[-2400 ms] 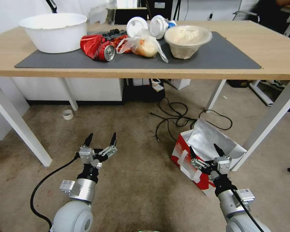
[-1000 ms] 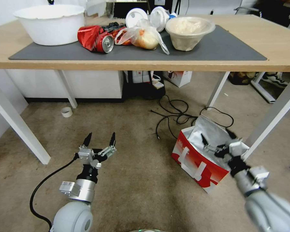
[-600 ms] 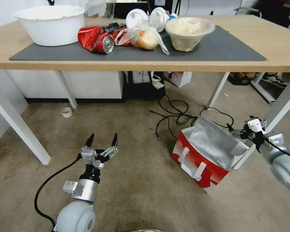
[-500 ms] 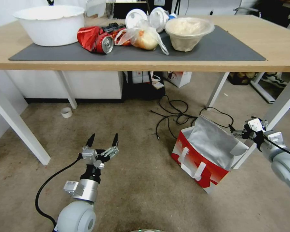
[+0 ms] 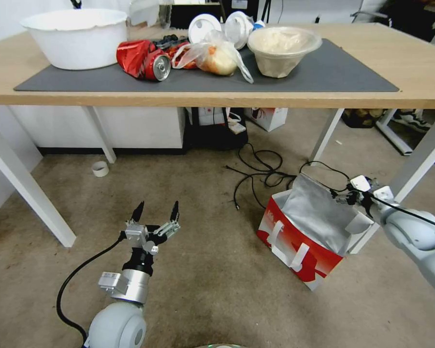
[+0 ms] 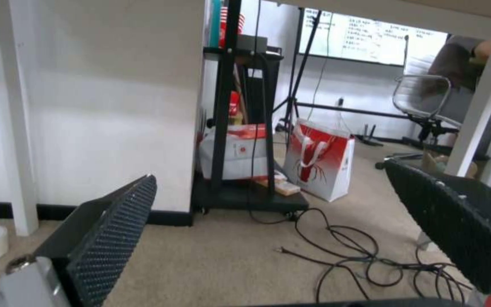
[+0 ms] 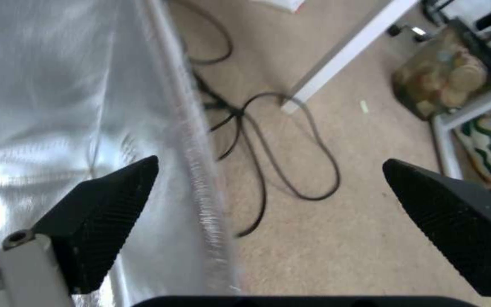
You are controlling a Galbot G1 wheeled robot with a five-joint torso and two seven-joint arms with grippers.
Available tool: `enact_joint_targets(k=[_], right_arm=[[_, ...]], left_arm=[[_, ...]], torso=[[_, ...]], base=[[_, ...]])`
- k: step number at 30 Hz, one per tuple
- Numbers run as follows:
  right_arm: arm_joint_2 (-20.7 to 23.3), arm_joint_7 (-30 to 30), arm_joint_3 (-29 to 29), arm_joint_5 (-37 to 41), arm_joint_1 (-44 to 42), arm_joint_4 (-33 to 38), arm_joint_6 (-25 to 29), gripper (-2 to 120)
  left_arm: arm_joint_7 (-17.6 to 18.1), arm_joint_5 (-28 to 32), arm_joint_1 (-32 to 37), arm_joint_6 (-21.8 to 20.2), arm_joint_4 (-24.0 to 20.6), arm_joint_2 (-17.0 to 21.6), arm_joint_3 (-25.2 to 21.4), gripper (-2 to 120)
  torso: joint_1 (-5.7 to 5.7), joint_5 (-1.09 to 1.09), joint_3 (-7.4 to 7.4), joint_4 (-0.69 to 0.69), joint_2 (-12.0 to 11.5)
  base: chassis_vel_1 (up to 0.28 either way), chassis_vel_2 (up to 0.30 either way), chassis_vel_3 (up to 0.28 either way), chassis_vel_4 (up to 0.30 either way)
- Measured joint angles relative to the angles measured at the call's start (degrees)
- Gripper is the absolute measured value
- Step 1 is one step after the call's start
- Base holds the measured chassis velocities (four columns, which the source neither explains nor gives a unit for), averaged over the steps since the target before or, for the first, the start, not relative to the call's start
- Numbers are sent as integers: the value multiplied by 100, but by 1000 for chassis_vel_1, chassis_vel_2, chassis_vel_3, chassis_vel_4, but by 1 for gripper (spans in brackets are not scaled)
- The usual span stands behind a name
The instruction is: Pick up the food delivery bag from the floor and place it on the table.
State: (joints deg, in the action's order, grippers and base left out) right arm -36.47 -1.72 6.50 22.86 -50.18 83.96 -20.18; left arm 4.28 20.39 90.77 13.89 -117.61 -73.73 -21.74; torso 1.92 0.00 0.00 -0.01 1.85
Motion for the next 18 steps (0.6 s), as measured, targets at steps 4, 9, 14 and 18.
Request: enact_joint_targets(k=[4,9,14,18], right_arm=[[-156,-19,-510,-175,431,-293,-56,100],[-261,-66,-837,-258,736,-519,-166,100],[-278,-124,-930,-268,795,-610,-241,100],[-283,-185,-986,-262,852,-689,-288,100]], left_arm=[[12,-1,-9,-4,9,3,-9,100],[29,7,-40,-9,35,13,-28,100],[37,12,-58,-9,66,9,-22,100],[39,14,-78,-10,79,6,-11,100]], torso=[[0,-1,0,2,1],[0,-1,0,1,3],[0,-1,0,0,4],[0,-1,0,-1,4]], base=[[0,0,0,0],[0,0,0,0],[0,0,0,0],[0,0,0,0]])
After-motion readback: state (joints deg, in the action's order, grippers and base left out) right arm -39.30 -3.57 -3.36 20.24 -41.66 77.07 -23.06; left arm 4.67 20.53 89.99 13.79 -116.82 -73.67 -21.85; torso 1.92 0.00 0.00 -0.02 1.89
